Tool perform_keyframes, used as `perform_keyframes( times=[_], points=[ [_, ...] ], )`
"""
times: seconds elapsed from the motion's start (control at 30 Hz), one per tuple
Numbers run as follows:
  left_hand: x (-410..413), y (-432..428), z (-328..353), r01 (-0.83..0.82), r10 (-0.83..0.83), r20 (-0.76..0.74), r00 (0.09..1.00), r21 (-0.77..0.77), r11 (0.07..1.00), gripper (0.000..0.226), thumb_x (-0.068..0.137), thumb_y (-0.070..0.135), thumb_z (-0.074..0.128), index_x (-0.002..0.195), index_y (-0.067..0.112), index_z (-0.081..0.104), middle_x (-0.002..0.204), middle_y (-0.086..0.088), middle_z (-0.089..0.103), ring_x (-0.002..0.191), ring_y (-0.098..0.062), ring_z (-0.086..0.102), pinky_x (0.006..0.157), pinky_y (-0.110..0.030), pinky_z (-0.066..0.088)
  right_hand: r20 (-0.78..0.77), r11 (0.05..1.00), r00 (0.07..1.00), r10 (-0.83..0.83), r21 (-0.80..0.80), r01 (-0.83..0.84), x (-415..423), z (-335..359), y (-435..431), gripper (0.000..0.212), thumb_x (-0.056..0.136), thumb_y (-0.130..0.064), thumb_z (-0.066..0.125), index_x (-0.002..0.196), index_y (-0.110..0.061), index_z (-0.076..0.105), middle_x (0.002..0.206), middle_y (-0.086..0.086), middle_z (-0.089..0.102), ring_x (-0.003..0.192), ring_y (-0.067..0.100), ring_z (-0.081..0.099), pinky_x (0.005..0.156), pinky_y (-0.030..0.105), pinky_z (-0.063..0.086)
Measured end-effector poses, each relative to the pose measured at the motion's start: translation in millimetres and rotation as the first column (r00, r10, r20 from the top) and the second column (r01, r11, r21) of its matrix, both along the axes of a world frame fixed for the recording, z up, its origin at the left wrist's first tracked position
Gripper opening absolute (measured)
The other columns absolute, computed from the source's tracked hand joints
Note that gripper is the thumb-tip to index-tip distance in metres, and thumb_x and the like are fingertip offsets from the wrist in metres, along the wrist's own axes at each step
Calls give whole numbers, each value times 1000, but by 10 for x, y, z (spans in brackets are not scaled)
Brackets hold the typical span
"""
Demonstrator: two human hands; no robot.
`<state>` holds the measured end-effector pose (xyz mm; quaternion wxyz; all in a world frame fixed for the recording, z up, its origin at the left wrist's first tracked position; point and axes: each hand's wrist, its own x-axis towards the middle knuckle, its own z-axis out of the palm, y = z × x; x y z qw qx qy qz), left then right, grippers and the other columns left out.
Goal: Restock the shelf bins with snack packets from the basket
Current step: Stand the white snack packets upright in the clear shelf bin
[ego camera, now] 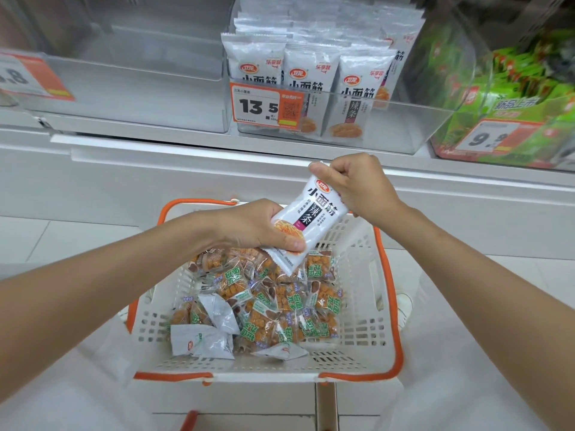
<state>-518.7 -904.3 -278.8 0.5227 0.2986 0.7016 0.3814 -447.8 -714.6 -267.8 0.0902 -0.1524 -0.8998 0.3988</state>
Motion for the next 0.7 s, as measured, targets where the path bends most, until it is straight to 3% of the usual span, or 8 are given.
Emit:
perform_keyframes(
  times=[0.1,0.17,0.27,0.37,0.5,0.6,0.7],
  points=[
    [-28,-11,-36,-21,21,-5,1000,-1,1000,16,82,16,75,96,15,68,78,9,73,68,-5,68,55,-14,49,-2,999,1000,-12,-40,11,14,6,-28,56,94,-44,59,53,-8,46,45,2,47,36,17,42,35,23,30],
    [-67,-20,-76,-99,99,-6,995,22,995,17,83,16,74,99,14,69,83,6,75,73,-9,70,58,-17,52,3,969,996,-91,-231,89,15,41,-36,50,97,-45,52,66,-6,58,51,2,62,42,15,57,39,22,41],
    [-128,0,-74,-224,224,14,975,88,971,14,85,15,71,99,14,69,81,7,76,72,-7,70,62,-18,53,182,877,983,-1,-472,88,42,65,-7,42,94,-46,56,103,-7,65,91,7,75,79,19,73,68,29,59],
    [-129,50,-21,-208,214,-39,976,128,970,9,85,17,71,93,18,69,76,11,74,68,-2,67,60,-15,51,236,841,959,155,-542,-2,133,34,-27,28,90,-25,68,113,-10,68,106,1,74,98,17,71,87,30,56],
    [-102,217,159,-206,236,-112,965,227,952,23,88,23,69,110,18,69,100,7,75,90,-7,71,81,-19,55,150,813,986,74,-581,27,224,172,118,27,87,-13,71,113,-6,69,106,5,74,100,24,70,90,35,56],
    [-160,415,382,-267,323,-160,933,296,917,19,90,20,67,106,11,72,96,-1,76,88,-15,73,79,-28,58,114,814,992,49,-581,26,302,315,277,29,87,-15,71,115,-8,68,108,3,74,100,19,70,86,31,56],
    [-201,636,605,-215,307,-268,913,322,922,20,87,20,71,103,9,74,95,-6,76,94,-27,71,90,-45,55,56,842,998,13,-539,19,340,486,390,29,84,-11,74,112,-14,68,104,-2,75,95,10,70,77,26,56]
  ],
)
